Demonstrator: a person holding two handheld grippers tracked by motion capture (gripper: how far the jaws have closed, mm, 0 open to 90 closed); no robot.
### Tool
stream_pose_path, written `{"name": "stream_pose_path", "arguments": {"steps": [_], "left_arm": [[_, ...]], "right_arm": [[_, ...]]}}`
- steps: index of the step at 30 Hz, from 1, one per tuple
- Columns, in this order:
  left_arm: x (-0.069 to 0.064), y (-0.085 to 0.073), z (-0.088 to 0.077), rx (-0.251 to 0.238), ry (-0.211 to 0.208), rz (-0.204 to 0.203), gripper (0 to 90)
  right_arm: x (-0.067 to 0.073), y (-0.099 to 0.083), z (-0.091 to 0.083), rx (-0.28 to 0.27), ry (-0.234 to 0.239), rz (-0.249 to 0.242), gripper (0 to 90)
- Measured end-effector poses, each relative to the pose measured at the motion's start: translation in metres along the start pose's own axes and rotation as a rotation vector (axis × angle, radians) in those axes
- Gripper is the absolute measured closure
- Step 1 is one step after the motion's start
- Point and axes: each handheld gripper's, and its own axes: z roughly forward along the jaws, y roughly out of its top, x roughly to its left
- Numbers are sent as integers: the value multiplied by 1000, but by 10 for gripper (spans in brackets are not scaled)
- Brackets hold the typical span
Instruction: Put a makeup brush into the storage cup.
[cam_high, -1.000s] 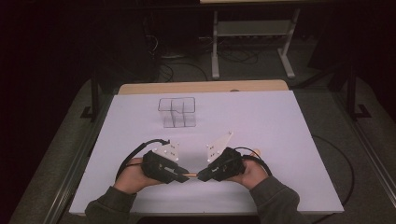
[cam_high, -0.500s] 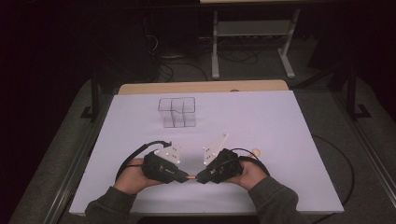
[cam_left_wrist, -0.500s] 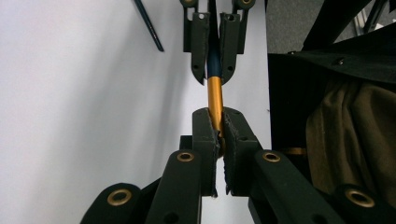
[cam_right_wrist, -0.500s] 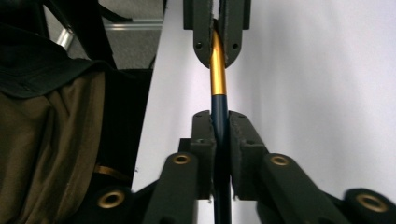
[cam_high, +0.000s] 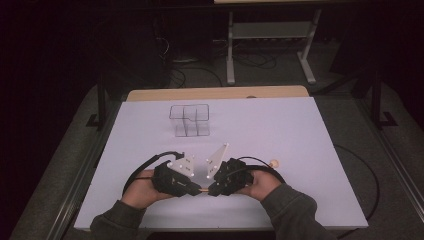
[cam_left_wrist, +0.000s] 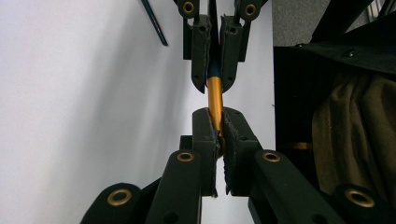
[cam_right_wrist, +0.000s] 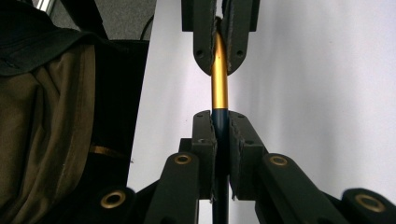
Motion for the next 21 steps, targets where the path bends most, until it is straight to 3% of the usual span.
{"name": "stream_pose_path", "arguments": {"steps": [5, 9, 12, 21], "left_arm": [[3, -1, -4, -27, 15, -25, 736], [5, -3, -8, -64, 7, -54, 717], [6, -4, -10, -84, 5, -61, 717], [7, -6, -15, -106, 1, -77, 816]], "right_arm": [[-2, -6, -1, -36, -15, 18, 818], [-5, -18, -2, -129, -26, 48, 819], [-5, -25, -2, -210, -30, 54, 818], [-2, -24, 3, -252, -50, 29, 818]]}}
